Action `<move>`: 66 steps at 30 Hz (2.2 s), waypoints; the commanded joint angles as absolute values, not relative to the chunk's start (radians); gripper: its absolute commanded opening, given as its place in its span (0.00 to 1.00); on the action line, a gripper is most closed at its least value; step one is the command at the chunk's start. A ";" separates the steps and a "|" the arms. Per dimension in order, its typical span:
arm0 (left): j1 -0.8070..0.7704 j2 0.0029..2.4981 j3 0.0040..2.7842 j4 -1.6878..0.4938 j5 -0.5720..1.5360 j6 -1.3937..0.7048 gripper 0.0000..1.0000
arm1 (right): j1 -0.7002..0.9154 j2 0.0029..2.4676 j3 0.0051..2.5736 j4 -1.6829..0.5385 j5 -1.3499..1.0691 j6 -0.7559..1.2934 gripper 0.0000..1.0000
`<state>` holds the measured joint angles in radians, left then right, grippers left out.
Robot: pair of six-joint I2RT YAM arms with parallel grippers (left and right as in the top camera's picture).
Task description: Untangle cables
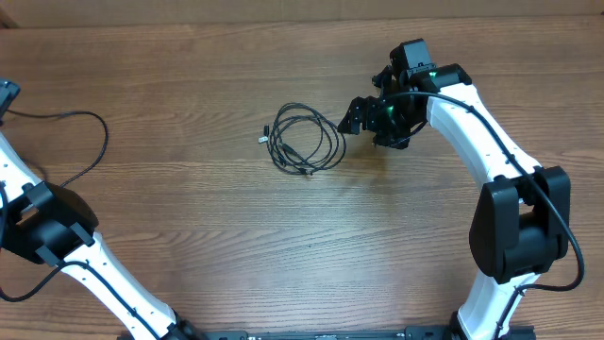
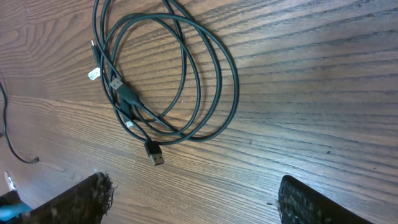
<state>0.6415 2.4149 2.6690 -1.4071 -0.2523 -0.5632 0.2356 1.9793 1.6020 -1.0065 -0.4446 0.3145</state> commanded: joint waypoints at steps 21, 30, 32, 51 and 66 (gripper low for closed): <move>0.237 2.128 2.707 -1.517 0.144 -0.221 0.89 | 0.208 1.943 1.617 -0.992 -0.438 0.318 0.84; -0.033 2.294 2.657 -1.468 0.300 0.131 0.91 | 0.206 1.943 1.617 -0.997 -0.438 0.317 0.86; -0.072 2.336 2.657 -1.448 0.349 0.221 0.91 | 0.207 1.943 1.617 -1.000 -0.439 0.317 0.86; -0.182 2.718 2.650 -1.359 0.511 0.280 0.57 | 0.207 1.943 1.617 -1.047 -0.434 0.305 0.86; -0.184 2.795 2.639 -1.353 0.464 0.201 0.17 | 0.207 1.943 1.617 -1.059 -0.404 0.305 0.87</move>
